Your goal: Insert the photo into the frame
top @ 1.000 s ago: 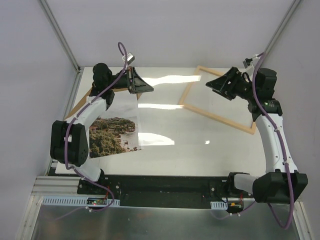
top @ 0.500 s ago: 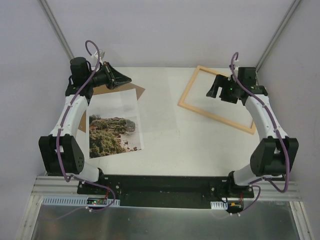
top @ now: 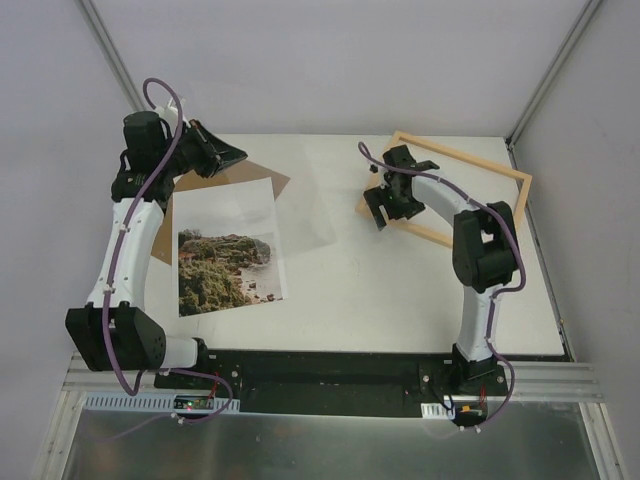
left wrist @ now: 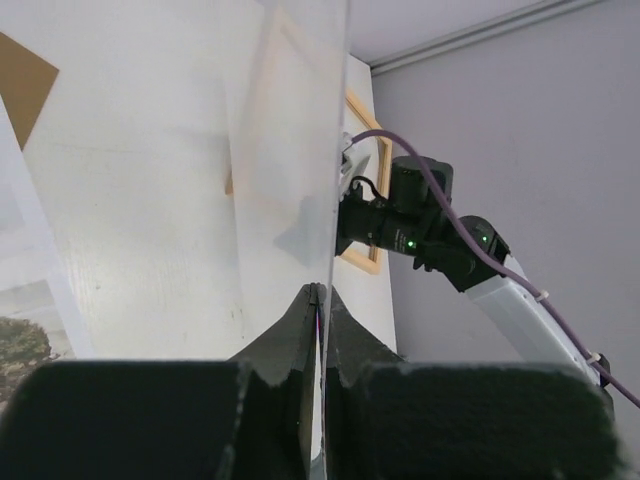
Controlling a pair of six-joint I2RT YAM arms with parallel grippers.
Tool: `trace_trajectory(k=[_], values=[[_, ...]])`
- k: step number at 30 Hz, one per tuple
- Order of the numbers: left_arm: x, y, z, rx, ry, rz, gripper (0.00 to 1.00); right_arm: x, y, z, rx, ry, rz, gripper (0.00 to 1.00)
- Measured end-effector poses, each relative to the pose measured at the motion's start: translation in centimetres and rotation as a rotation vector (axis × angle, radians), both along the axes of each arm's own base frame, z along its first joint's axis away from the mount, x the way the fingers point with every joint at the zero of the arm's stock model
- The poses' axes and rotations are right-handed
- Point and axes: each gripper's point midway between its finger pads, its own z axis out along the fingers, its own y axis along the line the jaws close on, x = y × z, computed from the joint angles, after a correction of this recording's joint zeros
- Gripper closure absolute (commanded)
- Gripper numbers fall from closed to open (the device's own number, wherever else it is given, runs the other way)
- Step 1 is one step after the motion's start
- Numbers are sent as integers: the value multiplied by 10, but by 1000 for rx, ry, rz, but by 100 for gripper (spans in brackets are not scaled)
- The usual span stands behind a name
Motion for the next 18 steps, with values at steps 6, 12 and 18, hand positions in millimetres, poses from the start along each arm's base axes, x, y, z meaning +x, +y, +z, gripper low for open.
trace_trajectory(k=[6, 12, 18], values=[[-2, 8, 17, 51, -43, 46, 100, -4, -3, -18, -66, 45, 51, 22], [-8, 21, 28, 110, -66, 106, 100, -4, -3, -20, -85, 50, 77, 33], [-14, 30, 40, 139, -92, 142, 100, -4, -1, -21, -127, 43, 95, 24]])
